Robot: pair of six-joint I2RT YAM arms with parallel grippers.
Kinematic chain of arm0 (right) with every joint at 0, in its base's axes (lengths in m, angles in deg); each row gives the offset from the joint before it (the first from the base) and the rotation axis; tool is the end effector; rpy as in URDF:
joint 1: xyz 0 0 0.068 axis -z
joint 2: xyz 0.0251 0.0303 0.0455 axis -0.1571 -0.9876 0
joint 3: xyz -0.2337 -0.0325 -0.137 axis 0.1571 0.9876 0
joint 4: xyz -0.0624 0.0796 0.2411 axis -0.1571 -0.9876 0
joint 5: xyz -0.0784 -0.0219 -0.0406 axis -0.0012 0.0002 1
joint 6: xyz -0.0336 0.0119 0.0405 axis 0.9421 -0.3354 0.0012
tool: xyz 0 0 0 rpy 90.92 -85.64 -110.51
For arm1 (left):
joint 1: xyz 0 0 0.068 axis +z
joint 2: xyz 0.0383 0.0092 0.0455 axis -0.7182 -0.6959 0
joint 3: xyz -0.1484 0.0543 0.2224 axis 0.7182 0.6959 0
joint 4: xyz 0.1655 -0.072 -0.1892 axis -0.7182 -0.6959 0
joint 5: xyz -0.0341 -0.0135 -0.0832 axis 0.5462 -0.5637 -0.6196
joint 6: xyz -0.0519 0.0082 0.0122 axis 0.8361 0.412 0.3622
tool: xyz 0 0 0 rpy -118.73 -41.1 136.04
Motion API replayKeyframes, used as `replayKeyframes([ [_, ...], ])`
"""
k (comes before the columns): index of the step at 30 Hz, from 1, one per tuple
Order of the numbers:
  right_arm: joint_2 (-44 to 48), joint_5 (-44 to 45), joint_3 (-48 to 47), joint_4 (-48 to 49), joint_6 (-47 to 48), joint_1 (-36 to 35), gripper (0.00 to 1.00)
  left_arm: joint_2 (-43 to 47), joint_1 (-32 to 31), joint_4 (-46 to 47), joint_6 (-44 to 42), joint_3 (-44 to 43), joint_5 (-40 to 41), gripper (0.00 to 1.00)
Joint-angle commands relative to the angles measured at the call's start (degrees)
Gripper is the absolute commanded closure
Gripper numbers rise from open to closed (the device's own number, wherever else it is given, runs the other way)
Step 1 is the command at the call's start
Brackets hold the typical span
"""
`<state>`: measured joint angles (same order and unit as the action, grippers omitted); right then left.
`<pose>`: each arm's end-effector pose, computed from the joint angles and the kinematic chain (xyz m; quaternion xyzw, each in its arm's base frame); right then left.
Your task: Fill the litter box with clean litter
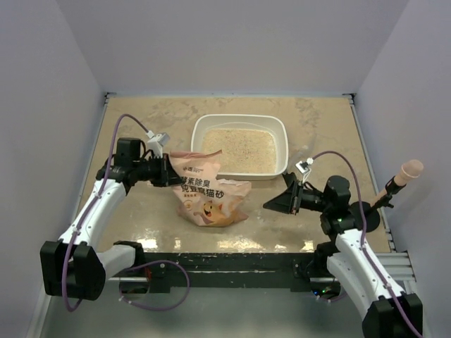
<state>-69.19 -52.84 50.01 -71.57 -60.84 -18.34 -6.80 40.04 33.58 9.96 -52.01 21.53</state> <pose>0.1398 0.0550 0.2061 -0.0450 0.7346 0.6346 0.2361 0.2189 -0.0459 0.2596 0.0651 0.8848 -0.3774 0.2655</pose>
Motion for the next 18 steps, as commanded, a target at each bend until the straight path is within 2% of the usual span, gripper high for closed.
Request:
replayKeyframes([
  [1,-1.96,4.41,-12.88,-14.99,19.29,0.16,0.59,0.04,0.33,-0.16,1.53,-1.09,-4.35,1.0],
  [2,-2.58,5.73,-13.78,-16.57,21.4,0.07,0.54,0.04,0.42,-0.16,1.62,-1.01,-4.62,1.0],
  [3,-3.45,7.39,-14.22,-15.72,21.59,-0.02,0.52,0.13,0.42,-0.16,1.53,-0.92,-4.88,1.0],
  [5,-3.81,7.67,-13.7,-9.16,19.33,-0.54,0.49,0.57,0.42,0.62,1.88,-0.4,-6.03,1.0],
  [7,-5.04,9.08,-12.91,-5.01,17.74,-1.5,0.48,1.1,0.42,0.89,1.97,-0.13,-6.55,1.0],
  [8,-6.09,9.69,-12.82,-1.33,17.03,-3.95,0.47,1.27,0.42,1.42,2.14,0.22,-6.99,1.0],
  [14,-17.5,16.37,-17.3,2.82,22.29,-18.36,0.46,1.8,0.16,2.3,2.67,0.84,-8.4,1.0],
  [18,-19.63,19.35,-17.3,3.9,24.31,-19.0,0.46,2.68,-0.55,2.04,2.32,0.93,-7.7,1.0],
])
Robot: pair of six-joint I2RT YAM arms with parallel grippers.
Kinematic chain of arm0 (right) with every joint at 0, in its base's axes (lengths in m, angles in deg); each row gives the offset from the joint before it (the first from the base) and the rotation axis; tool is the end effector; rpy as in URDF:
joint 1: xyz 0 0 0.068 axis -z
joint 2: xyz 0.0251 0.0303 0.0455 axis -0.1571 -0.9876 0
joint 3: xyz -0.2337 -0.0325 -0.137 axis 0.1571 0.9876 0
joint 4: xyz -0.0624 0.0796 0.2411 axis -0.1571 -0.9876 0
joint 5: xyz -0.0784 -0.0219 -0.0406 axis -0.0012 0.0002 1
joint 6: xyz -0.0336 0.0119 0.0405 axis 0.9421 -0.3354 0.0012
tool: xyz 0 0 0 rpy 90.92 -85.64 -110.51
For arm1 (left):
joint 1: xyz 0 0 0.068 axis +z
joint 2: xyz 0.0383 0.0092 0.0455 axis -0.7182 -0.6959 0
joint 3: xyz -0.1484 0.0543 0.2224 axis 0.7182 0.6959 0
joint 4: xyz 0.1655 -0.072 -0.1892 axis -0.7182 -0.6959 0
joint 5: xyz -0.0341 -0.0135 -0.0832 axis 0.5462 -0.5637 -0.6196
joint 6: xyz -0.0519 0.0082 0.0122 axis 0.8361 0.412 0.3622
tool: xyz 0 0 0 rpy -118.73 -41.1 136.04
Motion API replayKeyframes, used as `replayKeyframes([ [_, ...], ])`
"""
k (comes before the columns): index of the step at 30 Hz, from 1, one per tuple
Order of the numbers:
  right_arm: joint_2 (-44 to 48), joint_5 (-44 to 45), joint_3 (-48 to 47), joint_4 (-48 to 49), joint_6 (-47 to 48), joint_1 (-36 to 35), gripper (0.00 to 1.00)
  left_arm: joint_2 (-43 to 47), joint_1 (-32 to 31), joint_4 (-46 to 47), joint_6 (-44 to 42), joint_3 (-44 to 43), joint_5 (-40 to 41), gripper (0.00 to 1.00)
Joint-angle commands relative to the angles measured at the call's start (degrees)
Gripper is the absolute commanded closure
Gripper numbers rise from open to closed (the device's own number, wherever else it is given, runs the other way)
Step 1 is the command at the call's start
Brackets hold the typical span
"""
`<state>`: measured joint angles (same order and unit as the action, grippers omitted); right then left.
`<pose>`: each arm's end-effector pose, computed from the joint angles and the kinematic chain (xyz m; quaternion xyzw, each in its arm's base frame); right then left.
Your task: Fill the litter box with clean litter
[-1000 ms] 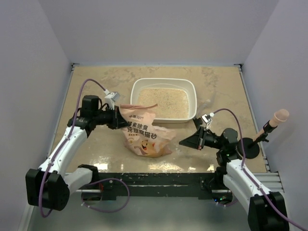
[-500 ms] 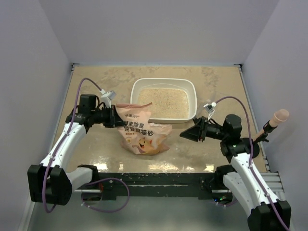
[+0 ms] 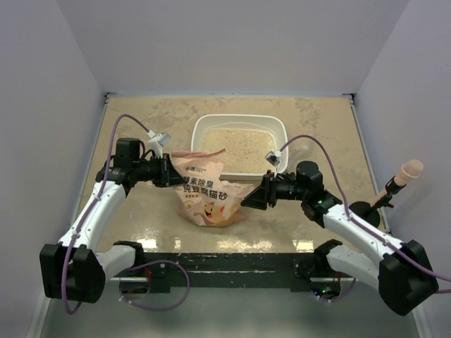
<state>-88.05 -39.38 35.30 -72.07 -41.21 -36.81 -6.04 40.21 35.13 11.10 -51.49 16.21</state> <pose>0.1741 0.1224 0.2381 -0.1980 0.7389 0.5775 0.2851 0.2166 -0.0475 0.2629 0.0772 0.8658 -0.4187 0.2630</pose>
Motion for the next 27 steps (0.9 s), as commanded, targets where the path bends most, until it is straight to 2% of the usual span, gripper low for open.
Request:
replayKeyframes([
  [1,-0.69,6.68,-3.46,2.92,5.74,-0.53,0.46,2.09,-0.98,0.4,1.19,0.49,-1.95,1.0],
  [4,1.5,9.05,-4.78,-0.86,8.11,-0.53,0.46,2.53,-1.69,0.57,1.19,0.93,-1.95,1.0],
  [5,2.21,9.93,-5.4,-5.05,10.21,-0.44,0.47,2.53,-1.78,0.57,1.19,0.93,-1.95,1.0],
  [8,6.33,14.59,-7.77,-13.75,13.82,-0.53,0.47,2.8,-1.95,0.49,1.01,1.02,-1.95,1.0],
  [12,11.96,22.49,-7.78,-19.07,14.28,-0.44,0.46,2.88,-2.22,0.49,0.92,1.02,-1.6,0.99],
  [16,13.56,21.38,-2.61,-14.95,10.16,-0.53,0.42,2.97,-2.3,0.57,0.92,0.76,-1.77,0.99],
  [17,13.03,20.58,-1.98,-10.94,9.53,-0.44,0.42,2.88,-2.3,0.49,0.92,0.75,-1.77,0.99],
  [27,3.71,10.39,3.64,7.54,4.87,-0.44,0.39,3.59,-2.74,0.31,0.92,0.93,-1.6,0.98],
])
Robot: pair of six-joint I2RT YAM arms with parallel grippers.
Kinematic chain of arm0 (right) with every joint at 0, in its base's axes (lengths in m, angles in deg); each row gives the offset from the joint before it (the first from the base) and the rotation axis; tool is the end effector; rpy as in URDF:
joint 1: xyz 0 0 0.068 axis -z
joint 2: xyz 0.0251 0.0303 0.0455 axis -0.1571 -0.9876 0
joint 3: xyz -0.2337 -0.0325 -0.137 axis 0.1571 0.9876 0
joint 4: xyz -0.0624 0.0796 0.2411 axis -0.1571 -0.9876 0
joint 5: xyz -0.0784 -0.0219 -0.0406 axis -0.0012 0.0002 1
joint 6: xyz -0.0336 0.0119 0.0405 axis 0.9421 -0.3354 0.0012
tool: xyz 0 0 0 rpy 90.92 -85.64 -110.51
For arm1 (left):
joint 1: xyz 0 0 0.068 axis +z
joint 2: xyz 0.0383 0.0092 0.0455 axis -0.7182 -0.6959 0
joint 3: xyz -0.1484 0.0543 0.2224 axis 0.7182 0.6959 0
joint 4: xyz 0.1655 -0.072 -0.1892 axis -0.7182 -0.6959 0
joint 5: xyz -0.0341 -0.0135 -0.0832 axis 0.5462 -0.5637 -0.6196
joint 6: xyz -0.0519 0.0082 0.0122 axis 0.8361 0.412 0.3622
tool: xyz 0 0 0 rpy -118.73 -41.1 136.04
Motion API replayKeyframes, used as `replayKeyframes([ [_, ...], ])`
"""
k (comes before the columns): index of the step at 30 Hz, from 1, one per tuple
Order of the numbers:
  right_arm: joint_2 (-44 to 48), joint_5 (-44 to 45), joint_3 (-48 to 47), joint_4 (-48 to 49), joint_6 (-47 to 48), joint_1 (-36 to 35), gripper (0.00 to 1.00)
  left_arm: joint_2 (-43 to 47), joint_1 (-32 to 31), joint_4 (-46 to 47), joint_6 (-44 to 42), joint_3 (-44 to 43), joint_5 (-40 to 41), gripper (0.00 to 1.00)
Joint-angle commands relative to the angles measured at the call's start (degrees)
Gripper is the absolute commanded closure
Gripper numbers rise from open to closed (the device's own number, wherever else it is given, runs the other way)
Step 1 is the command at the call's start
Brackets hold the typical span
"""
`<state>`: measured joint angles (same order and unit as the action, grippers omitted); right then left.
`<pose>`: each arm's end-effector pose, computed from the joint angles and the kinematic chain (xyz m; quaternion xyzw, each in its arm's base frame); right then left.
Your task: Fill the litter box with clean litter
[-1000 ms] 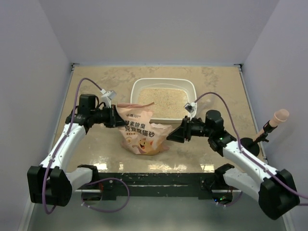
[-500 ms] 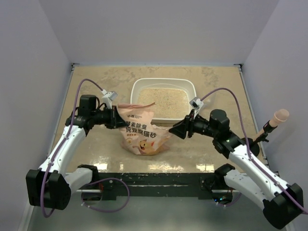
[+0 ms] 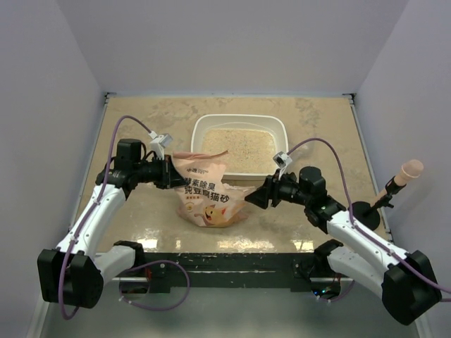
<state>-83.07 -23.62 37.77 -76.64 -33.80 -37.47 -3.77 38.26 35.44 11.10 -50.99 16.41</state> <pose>0.1669 0.1130 0.2301 -0.1671 0.7719 0.4811 0.3805 0.2086 -0.0539 0.2682 0.0983 0.8592 -0.4220 0.2721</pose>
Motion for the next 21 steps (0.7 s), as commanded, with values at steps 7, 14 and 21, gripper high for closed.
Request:
replayKeyframes([
  [7,-1.97,-10.12,3.37,23.88,-5.61,0.21,0.39,1.31,-0.97,0.35,1.01,0.69,-2.06,0.98],
  [14,-9.26,-14.25,3.9,30.14,-7.72,0.21,0.41,1.66,-1.06,0.27,1.01,0.69,-2.06,0.98],
  [21,-11.56,-14.43,5.31,33.39,-9.04,0.21,0.41,2.1,-1.24,0.35,1.1,0.69,-2.41,0.98],
])
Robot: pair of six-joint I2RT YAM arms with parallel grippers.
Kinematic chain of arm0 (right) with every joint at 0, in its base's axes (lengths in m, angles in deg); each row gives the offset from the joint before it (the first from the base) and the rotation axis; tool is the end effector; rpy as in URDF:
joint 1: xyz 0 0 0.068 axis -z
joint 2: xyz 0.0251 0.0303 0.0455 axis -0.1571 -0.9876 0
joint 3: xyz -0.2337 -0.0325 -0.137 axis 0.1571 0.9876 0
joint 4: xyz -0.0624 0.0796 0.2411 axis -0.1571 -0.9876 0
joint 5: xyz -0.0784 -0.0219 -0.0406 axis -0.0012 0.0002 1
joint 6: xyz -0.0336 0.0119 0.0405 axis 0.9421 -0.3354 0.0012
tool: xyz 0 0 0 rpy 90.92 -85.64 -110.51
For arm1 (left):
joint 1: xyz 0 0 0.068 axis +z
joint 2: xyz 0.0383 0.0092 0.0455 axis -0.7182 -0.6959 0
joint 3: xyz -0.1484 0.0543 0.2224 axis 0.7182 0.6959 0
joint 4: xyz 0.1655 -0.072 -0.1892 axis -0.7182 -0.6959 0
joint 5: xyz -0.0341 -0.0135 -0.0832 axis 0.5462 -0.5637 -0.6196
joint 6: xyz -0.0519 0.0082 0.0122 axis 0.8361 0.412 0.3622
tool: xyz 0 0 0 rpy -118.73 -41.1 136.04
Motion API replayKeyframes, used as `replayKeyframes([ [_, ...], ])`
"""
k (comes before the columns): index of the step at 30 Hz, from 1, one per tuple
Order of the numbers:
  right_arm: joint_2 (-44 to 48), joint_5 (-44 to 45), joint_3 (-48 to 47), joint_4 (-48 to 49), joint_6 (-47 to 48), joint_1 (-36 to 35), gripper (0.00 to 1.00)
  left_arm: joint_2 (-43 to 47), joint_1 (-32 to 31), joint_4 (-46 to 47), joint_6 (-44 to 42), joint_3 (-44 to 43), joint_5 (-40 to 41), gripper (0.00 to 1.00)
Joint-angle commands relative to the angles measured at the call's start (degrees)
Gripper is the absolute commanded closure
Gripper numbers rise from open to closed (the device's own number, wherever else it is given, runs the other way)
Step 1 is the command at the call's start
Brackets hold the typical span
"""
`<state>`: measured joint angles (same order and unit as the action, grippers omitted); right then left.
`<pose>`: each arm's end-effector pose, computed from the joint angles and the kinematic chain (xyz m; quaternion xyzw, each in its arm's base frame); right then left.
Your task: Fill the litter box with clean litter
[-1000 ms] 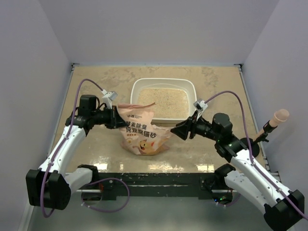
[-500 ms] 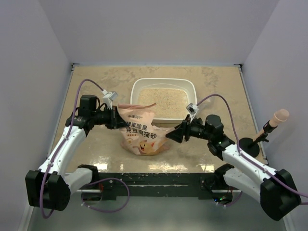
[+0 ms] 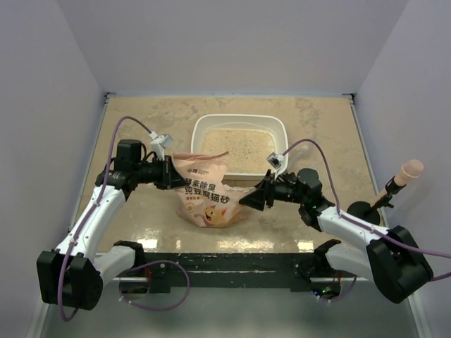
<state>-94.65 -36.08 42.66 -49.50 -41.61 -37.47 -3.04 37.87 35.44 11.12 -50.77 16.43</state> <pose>0.1791 0.1262 0.2110 -0.2093 0.7046 0.5794 0.3520 0.2060 -0.0550 0.2694 0.1027 0.8575 -0.4229 0.2745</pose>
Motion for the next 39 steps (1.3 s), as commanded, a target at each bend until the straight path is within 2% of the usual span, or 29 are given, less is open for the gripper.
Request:
replayKeyframes([
  [1,-0.06,-2.15,0.59,7.73,-1.68,0.13,0.42,1.3,-0.84,0.35,1.08,0.56,-2.34,0.98],
  [7,-0.85,-2.5,2.52,15.99,-6.16,0.21,0.46,1.47,-0.93,0.71,1.16,1.08,-2.61,0.98],
  [16,-6.74,-3.2,3.14,25.41,-10.82,-0.05,0.57,2.17,-1.02,0.88,1.51,1.17,-3.66,0.98],
  [19,-8.23,-2.94,2.61,25.5,-11.17,-0.4,0.72,2.52,-1.11,1.15,1.69,1.35,-3.92,0.97],
  [20,-8.58,-2.85,2.44,25.32,-11.26,-0.4,0.88,2.53,-1.11,1.23,1.69,1.44,-4.19,0.97],
  [21,-9.2,-2.42,2.26,23.5,-11.87,-0.49,0.99,2.7,-1.11,1.32,1.78,1.53,-4.45,0.97],
  [25,-7.63,-0.31,4.62,23.39,-17.4,-0.32,1.0,3.49,-1.2,1.94,2.57,2.23,-5.5,0.98],
  [26,-6.49,0.13,5.24,22.78,-18.8,-0.23,1.0,3.58,-1.2,1.94,2.66,2.49,-6.29,0.99],
  [30,3.43,0.93,8.32,8.85,-24.87,2.75,1.0,3.49,-1.2,2.64,4.06,3.37,-8.84,1.0],
  [32,10.7,-2.12,9.46,3.38,-26.72,7.65,1.0,3.58,-1.2,4.12,5.73,4.68,-11.29,1.0],
  [36,19.09,-7.14,8.07,-13.65,-27.7,14.0,1.0,4.45,-1.2,6.5,9.59,7.58,-15.33,1.0],
  [39,19.71,-10.22,10.07,-13.37,-32.86,14.98,1.0,5.33,-0.93,7.47,12.84,9.96,-17.46,1.0],
])
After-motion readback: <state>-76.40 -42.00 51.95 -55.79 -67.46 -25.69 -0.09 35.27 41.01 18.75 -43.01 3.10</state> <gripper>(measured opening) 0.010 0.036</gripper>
